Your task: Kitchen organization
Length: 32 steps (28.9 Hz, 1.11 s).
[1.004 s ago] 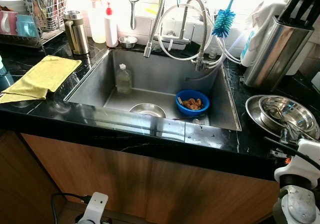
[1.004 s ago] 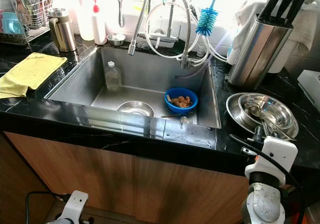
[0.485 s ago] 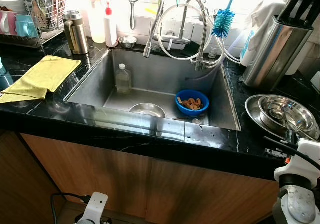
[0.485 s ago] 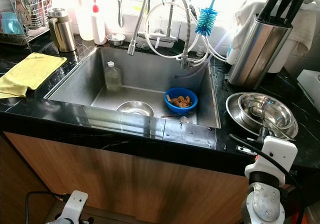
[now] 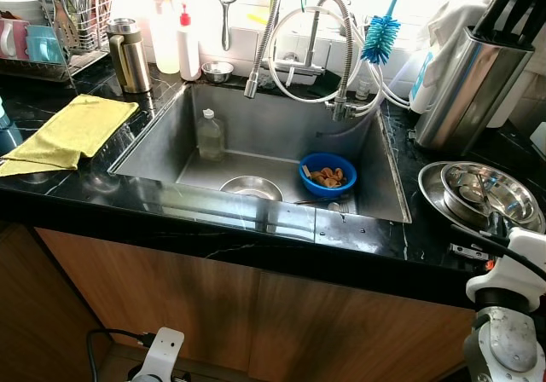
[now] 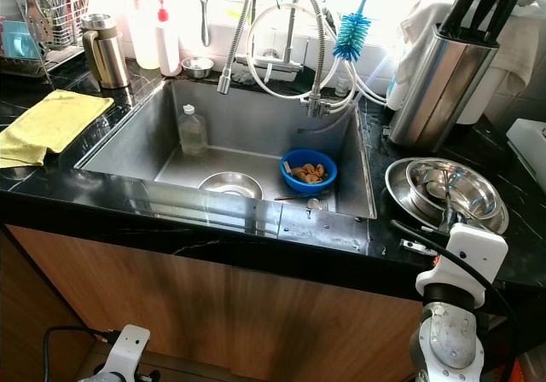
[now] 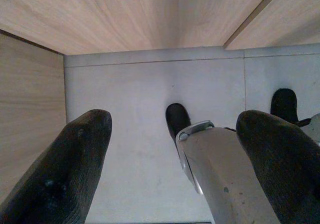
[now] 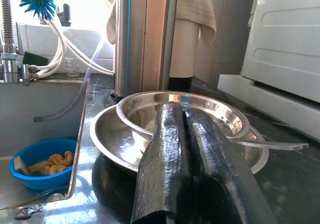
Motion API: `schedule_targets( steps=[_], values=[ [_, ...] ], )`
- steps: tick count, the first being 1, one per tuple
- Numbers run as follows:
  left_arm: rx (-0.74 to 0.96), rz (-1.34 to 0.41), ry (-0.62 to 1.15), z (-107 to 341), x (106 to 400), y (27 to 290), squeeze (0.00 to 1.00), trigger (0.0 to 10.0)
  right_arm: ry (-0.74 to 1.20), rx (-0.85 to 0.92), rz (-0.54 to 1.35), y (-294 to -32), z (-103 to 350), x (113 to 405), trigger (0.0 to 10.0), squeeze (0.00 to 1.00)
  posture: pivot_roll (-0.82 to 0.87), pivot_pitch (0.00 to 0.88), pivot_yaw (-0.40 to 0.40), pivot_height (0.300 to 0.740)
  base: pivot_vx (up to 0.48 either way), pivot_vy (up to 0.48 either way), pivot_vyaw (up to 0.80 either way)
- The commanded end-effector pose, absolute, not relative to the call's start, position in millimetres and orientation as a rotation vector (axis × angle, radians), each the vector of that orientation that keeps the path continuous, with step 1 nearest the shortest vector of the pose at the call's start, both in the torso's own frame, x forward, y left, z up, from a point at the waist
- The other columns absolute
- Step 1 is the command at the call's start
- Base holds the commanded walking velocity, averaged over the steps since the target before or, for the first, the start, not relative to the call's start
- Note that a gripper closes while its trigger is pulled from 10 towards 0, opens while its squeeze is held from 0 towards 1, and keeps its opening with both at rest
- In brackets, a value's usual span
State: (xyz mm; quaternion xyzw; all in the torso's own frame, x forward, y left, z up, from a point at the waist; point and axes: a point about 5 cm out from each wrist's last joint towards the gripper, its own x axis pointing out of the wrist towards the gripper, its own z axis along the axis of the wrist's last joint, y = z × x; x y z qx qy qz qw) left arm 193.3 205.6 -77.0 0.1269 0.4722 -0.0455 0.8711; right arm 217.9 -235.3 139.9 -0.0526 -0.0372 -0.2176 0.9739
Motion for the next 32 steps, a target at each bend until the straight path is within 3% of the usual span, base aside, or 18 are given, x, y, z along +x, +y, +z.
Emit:
schedule_targets(
  steps=[1,2,16,22,32],
  values=[
    [0.273,-0.103,0.978,-76.2,195.7,203.0,0.0,10.0,-0.111,-0.112,-0.44,-237.2,149.2,219.5,1.8,0.0,0.11,0.0,-0.121,0.736,0.0,0.0,0.0],
    [0.271,-0.102,0.977,-76.2,195.8,202.9,0.0,10.0,-0.126,-0.115,-0.442,-237.2,152.0,219.9,10.0,0.0,0.11,0.0,-0.121,0.736,0.0,0.0,0.0],
    [0.266,-0.097,0.969,-76.0,196.3,201.6,0.0,10.0,-0.217,-0.134,-0.403,-231.5,169.2,226.9,10.0,0.0,0.11,0.0,-0.124,0.736,0.0,0.0,0.0],
    [0.266,-0.091,0.963,-75.7,197.0,200.9,0.0,10.0,-0.192,-0.084,-0.065,-198.7,167.1,248.6,10.0,0.0,0.12,0.0,-0.128,0.736,0.0,0.0,0.0],
    [0.267,-0.087,0.961,-76.4,195.8,200.4,0.0,10.0,-0.198,-0.045,0.089,-189.5,173.0,271.7,10.0,0.0,0.12,0.0,-0.129,0.736,0.0,0.0,0.0]
  ],
)
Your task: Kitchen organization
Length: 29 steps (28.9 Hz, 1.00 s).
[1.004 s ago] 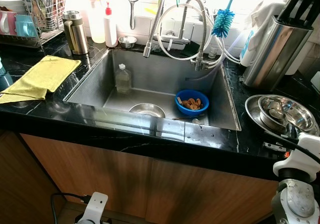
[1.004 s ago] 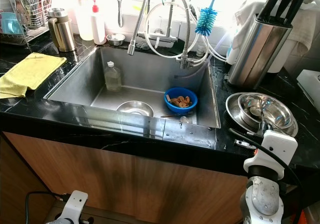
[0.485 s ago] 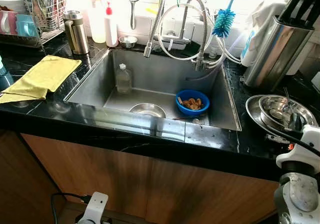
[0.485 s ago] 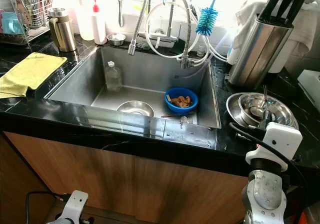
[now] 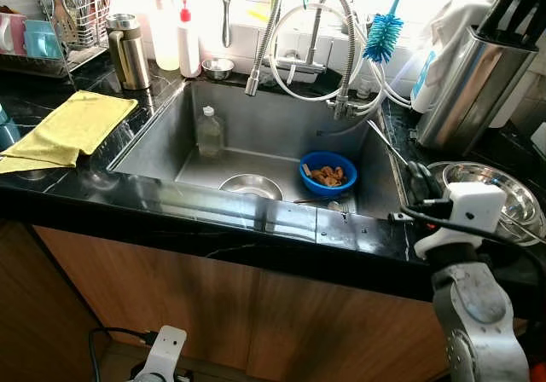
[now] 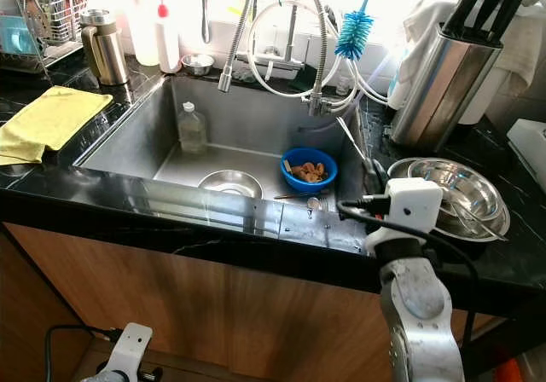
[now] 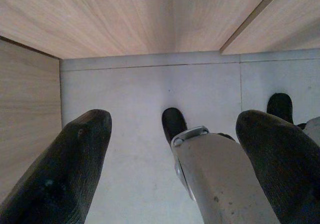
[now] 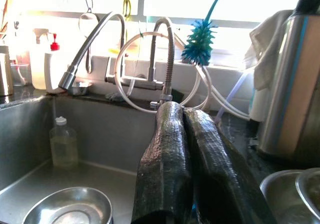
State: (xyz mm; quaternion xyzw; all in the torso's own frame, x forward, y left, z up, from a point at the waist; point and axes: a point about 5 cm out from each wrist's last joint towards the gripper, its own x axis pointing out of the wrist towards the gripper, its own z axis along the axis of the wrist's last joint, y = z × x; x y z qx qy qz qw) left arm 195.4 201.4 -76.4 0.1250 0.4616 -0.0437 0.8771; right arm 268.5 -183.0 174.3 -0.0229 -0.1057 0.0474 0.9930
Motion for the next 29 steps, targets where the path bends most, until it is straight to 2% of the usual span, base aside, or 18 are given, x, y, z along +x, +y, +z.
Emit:
schedule_targets(
  steps=[1,6,10,13,21,29],
  values=[
    [0.267,-0.087,0.962,-76.4,195.8,200.3,0.0,10.0,-0.191,-0.049,0.092,-190.3,172.2,274.3,10.0,0.0,0.12,0.0,-0.128,0.736,0.0,0.0,0.0],
    [0.268,-0.09,0.961,-76.5,195.8,200.0,0.0,10.0,-0.159,-0.026,0.097,-196.4,171.4,297.3,10.0,0.0,0.12,0.0,-0.13,0.736,0.0,0.0,0.0],
    [0.269,-0.09,0.961,-76.4,195.9,199.9,0.0,10.0,-0.157,-0.02,0.109,-196.4,172.1,304.0,10.0,0.0,0.13,0.0,-0.131,0.736,0.0,0.0,0.0],
    [0.268,-0.091,0.961,-76.6,195.6,199.8,0.0,10.0,-0.117,0.006,0.169,-190.7,165.0,324.8,10.0,0.0,0.14,0.0,-0.131,0.736,0.0,0.0,0.0],
    [0.26,-0.08,0.961,-76.8,194.9,200.5,0.0,10.0,-0.058,0.054,0.296,-174.6,157.9,344.2,10.0,0.0,0.15,0.0,-0.137,0.736,0.0,0.0,0.0],
    [0.252,-0.068,0.965,-77.5,193.5,200.8,0.0,10.0,-0.034,0.114,0.345,-175.4,154.7,357.3,10.0,0.0,0.16,0.0,-0.141,0.736,0.0,0.0,0.0]
  ],
)
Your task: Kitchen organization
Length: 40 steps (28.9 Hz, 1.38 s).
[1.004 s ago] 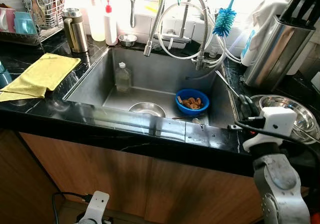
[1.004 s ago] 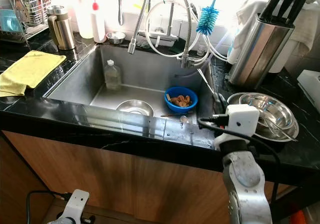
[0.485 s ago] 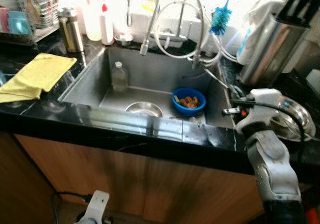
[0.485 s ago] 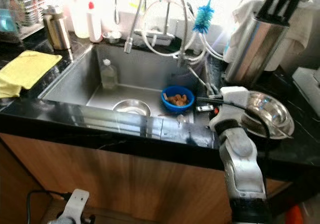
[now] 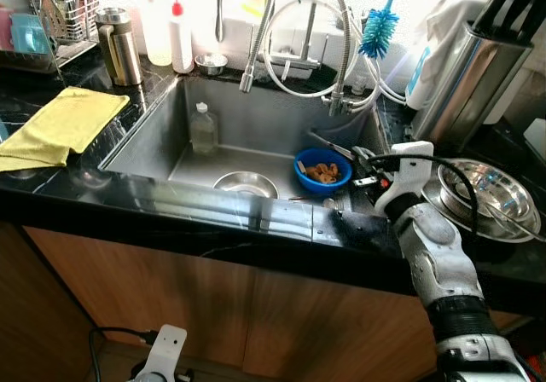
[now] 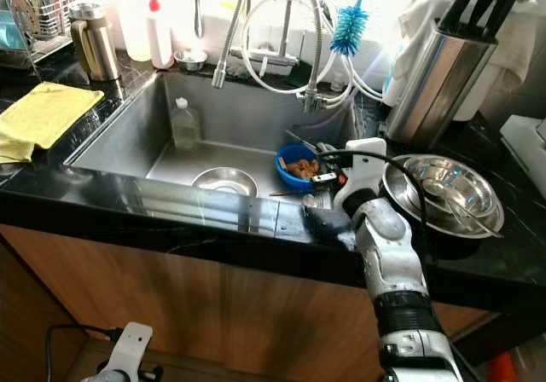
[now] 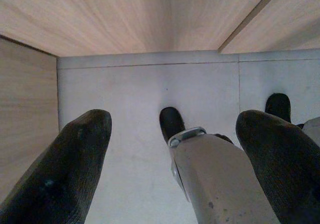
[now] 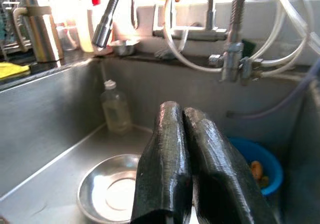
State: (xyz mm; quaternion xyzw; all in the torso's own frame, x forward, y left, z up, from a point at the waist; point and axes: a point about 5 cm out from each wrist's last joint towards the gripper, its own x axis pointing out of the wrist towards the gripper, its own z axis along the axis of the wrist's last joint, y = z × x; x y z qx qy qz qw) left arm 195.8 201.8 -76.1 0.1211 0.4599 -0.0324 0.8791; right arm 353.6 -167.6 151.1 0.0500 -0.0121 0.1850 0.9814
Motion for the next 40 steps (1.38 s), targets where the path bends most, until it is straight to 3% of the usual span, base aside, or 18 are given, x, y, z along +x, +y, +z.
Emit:
schedule_targets(
  steps=[1,9,15,16,17,18,19,31,32,33,34,35,40],
  values=[
    [0.251,-0.067,0.965,-77.6,193.3,200.8,0.0,10.0,-0.022,0.117,0.341,-176.3,153.0,358.2,10.0,0.0,0.16,0.0,-0.139,0.736,0.0,0.0,0.0],
    [0.246,-0.06,0.966,-76.2,196.0,202.0,0.0,10.0,0.068,0.129,0.212,-192.2,138.9,366.4,10.0,0.0,0.17,0.0,-0.138,0.736,0.0,0.0,0.0],
    [0.245,-0.055,0.968,-76.1,195.8,203.4,0.0,10.0,0.058,0.143,0.216,-190.7,140.4,368.2,10.0,0.0,0.17,0.0,-0.139,0.736,0.0,0.0,0.0],
    [0.245,-0.055,0.969,-76.3,195.4,203.4,0.0,10.0,0.056,0.144,0.218,-190.3,140.3,368.9,10.0,0.18,0.17,0.0,-0.14,0.736,0.0,0.0,0.0],
    [0.245,-0.054,0.97,-76.4,195.3,203.3,0.0,10.0,0.055,0.144,0.219,-189.9,140.4,369.3,10.0,0.63,0.17,0.0,-0.141,0.736,0.0,0.0,0.0],
    [0.245,-0.054,0.97,-76.4,195.2,203.3,0.0,10.0,0.054,0.145,0.218,-189.6,140.6,369.5,10.0,0.87,0.17,0.0,-0.141,0.736,0.0,0.0,0.0],
    [0.244,-0.054,0.971,-76.5,195.1,203.3,0.0,10.0,0.052,0.145,0.218,-189.4,140.9,369.7,10.0,0.93,0.17,0.0,-0.141,0.736,0.0,0.0,0.0],
    [0.244,-0.056,0.971,-76.3,195.4,203.6,0.0,10.0,0.038,0.137,0.213,-188.3,143.2,372.5,10.0,0.89,0.17,0.0,-0.14,0.736,0.0,0.0,0.0],
    [0.244,-0.055,0.971,-76.3,195.4,203.9,0.0,10.0,0.017,0.119,0.2,-189.0,146.5,372.9,10.0,0.77,0.17,0.0,-0.139,0.736,0.0,0.0,0.0],
    [0.244,-0.055,0.971,-76.3,195.4,203.9,0.0,10.0,0.017,0.119,0.2,-189.0,146.5,372.9,10.0,0.77,0.17,0.0,-0.139,0.736,0.0,0.0,0.0],
    [0.245,-0.055,0.971,-76.2,195.4,204.0,0.0,10.0,0.004,0.101,0.191,-189.5,148.8,373.0,10.0,0.48,0.17,0.0,-0.139,0.736,0.0,0.0,0.0],
    [0.245,-0.054,0.971,-76.2,195.3,204.4,0.0,10.0,-0.022,0.047,0.177,-189.3,153.4,372.3,10.0,0.0,0.17,0.0,-0.138,0.736,0.0,0.0,0.0],
    [0.247,-0.053,0.971,-76.3,195.1,204.8,0.0,10.0,-0.113,-0.034,0.138,-186.1,164.6,364.1,10.0,0.0,0.17,0.0,-0.138,0.736,0.0,0.0,0.0]
  ],
)
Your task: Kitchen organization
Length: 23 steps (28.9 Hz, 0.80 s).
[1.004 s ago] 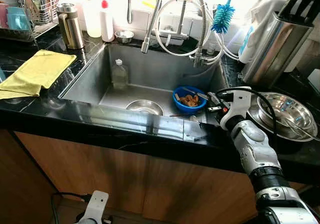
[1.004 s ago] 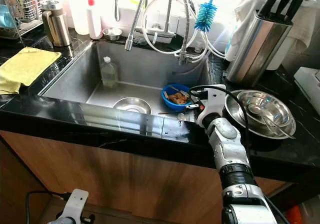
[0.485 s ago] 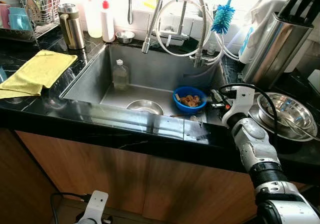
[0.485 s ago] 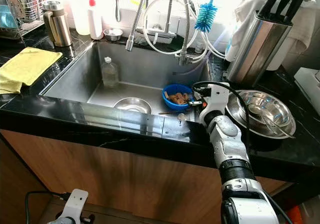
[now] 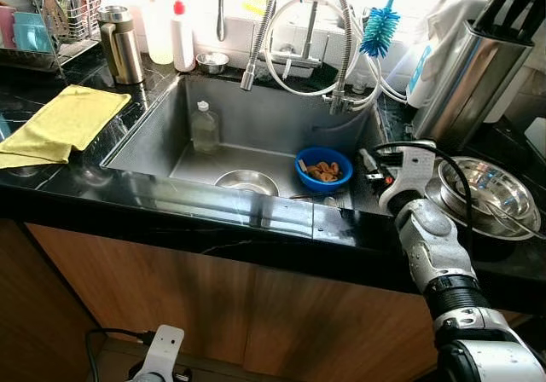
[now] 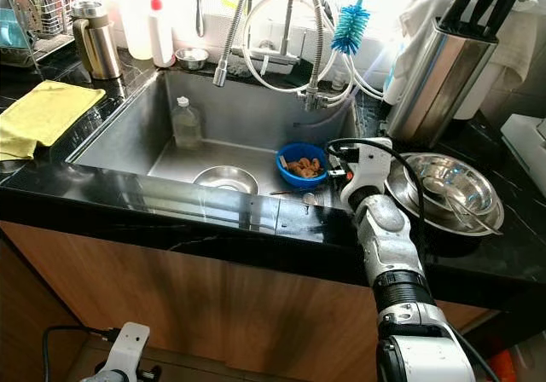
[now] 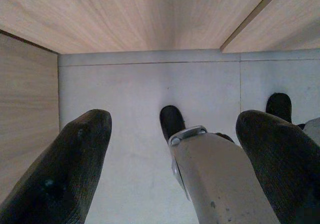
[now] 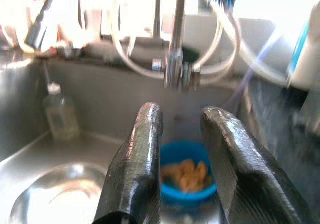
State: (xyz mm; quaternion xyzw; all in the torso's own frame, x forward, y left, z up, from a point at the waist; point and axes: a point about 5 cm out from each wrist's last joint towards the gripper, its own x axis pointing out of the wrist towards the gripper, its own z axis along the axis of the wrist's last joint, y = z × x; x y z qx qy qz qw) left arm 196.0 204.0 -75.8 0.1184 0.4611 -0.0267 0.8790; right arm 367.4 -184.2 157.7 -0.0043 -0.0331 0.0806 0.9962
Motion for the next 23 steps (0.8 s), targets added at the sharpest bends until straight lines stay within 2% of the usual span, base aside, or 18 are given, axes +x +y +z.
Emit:
schedule_targets(
  steps=[1,3,9,17,20,23],
  values=[
    [0.247,-0.052,0.971,-76.3,195.0,204.8,0.0,10.0,-0.139,-0.045,0.12,-186.5,167.0,361.1,10.0,0.0,0.17,0.0,-0.138,0.736,0.0,0.0,0.0],
    [0.247,-0.052,0.971,-76.3,195.0,204.7,0.0,10.0,-0.143,-0.046,0.117,-186.6,167.3,360.6,10.0,0.0,0.17,0.0,-0.138,0.736,0.0,0.0,0.0],
    [0.253,-0.058,0.975,-76.8,194.0,205.0,0.0,10.0,-0.283,-0.05,-0.065,-201.2,177.8,310.5,10.0,0.0,0.15,0.0,-0.135,0.736,0.0,0.0,0.0],
    [0.26,-0.069,0.978,-77.1,193.5,204.9,0.0,10.0,-0.283,-0.071,-0.219,-232.3,182.4,273.6,10.0,0.0,0.13,0.0,-0.133,0.736,0.0,0.0,0.0],
    [0.266,-0.082,0.979,-77.1,193.7,204.0,0.0,10.0,-0.227,-0.079,-0.311,-251.4,175.7,249.9,10.0,0.0,0.13,0.0,-0.134,0.736,0.0,0.0,0.0],
    [0.266,-0.082,0.979,-77.1,193.5,204.4,0.0,10.0,-0.198,-0.087,-0.308,-250.3,170.2,243.5,10.0,0.0,0.13,0.0,-0.134,0.736,0.0,0.0,0.0]
  ],
)
